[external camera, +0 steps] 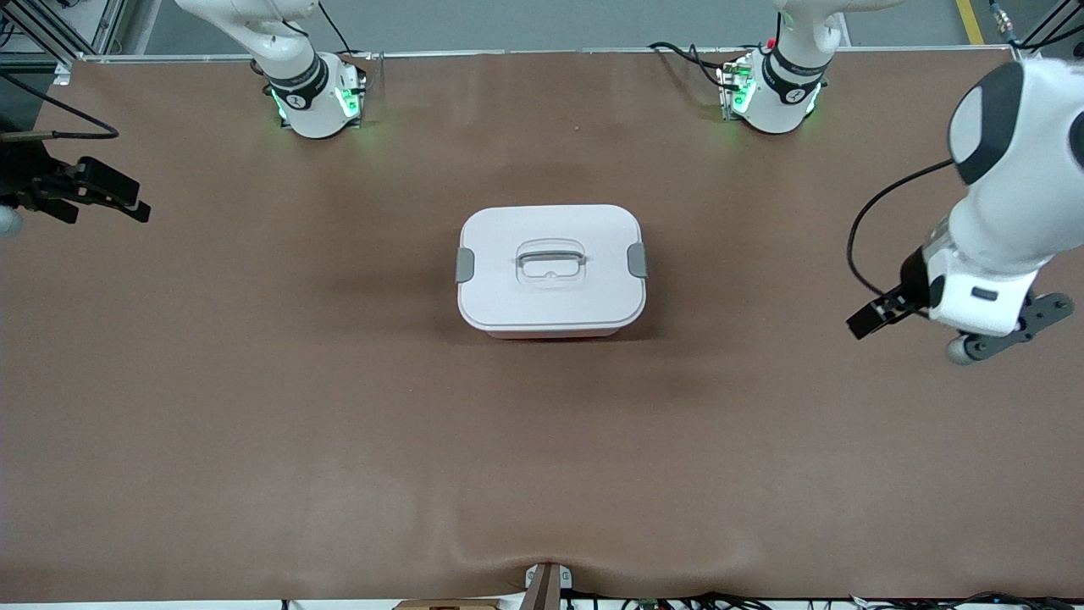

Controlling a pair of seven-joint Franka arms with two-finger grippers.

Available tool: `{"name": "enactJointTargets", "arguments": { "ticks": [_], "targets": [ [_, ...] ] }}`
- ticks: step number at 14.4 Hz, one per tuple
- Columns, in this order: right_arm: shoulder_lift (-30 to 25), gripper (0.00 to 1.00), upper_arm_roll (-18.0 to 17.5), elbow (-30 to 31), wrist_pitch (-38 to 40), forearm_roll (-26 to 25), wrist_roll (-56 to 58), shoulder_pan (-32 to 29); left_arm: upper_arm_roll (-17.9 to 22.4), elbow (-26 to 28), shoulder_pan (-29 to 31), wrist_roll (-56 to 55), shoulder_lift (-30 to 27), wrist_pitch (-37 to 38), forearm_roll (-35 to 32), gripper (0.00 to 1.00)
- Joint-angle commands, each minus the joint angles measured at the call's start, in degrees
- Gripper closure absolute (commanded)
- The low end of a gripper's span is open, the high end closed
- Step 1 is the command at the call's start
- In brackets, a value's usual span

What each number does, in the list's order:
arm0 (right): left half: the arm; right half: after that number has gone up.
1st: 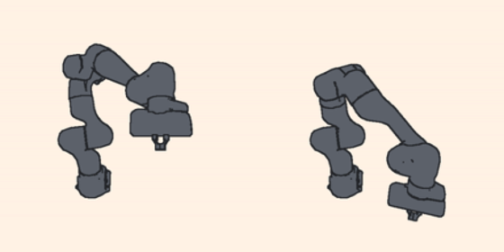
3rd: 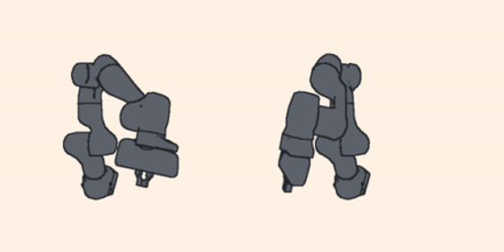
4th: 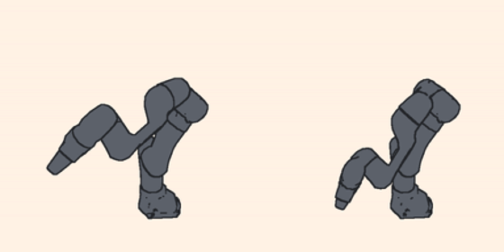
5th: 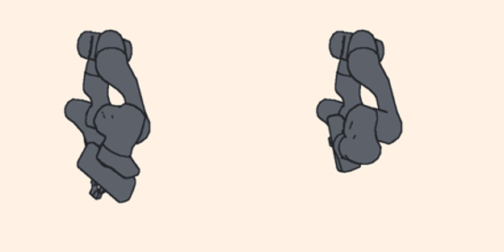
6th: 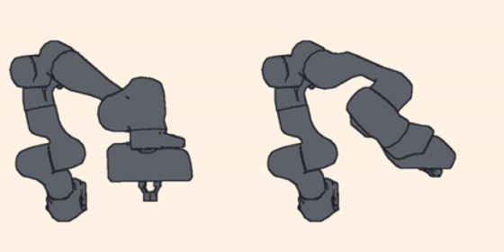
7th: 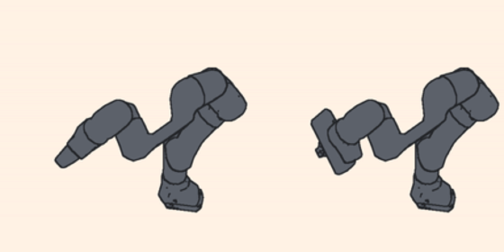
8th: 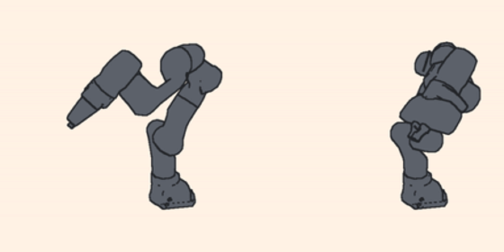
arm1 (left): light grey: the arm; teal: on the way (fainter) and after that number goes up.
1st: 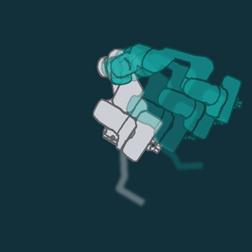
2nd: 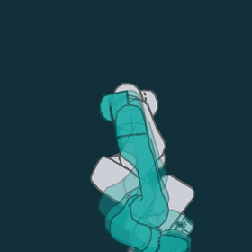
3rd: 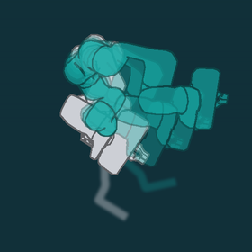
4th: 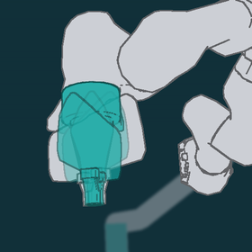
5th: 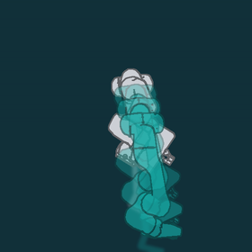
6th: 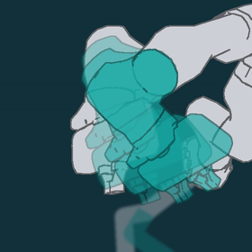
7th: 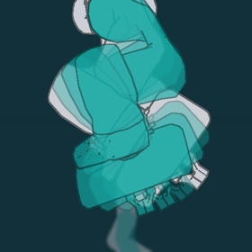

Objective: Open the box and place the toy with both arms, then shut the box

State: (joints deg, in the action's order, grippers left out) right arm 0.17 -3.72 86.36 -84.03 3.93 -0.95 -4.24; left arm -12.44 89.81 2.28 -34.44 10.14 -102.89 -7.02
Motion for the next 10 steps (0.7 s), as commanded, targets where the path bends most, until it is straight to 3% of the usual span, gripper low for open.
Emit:
{"name": "enactJointTargets", "arguments": {
  "ticks": [1, 6, 10],
  "targets": [
    [-1.31, 0.00, -0.06, 1.53, -0.69, -0.15, 1.12, -0.15, 3.19, 1.07, -0.61, 6.21, -5.21, 2.94, 3.75, 0.00],
    [-1.31, 0.00, -0.06, 1.53, -0.69, -1.03, 1.30, -0.06, 8.65, 0.81, -1.75, 16.06, -11.18, 11.73, 6.41, 0.00],
    [-1.13, 0.00, -0.42, 0.65, -0.08, -1.46, 1.30, 0.02, 9.18, 0.90, -2.11, 21.95, -15.32, 16.49, 6.32, 0.00]
  ]
}}
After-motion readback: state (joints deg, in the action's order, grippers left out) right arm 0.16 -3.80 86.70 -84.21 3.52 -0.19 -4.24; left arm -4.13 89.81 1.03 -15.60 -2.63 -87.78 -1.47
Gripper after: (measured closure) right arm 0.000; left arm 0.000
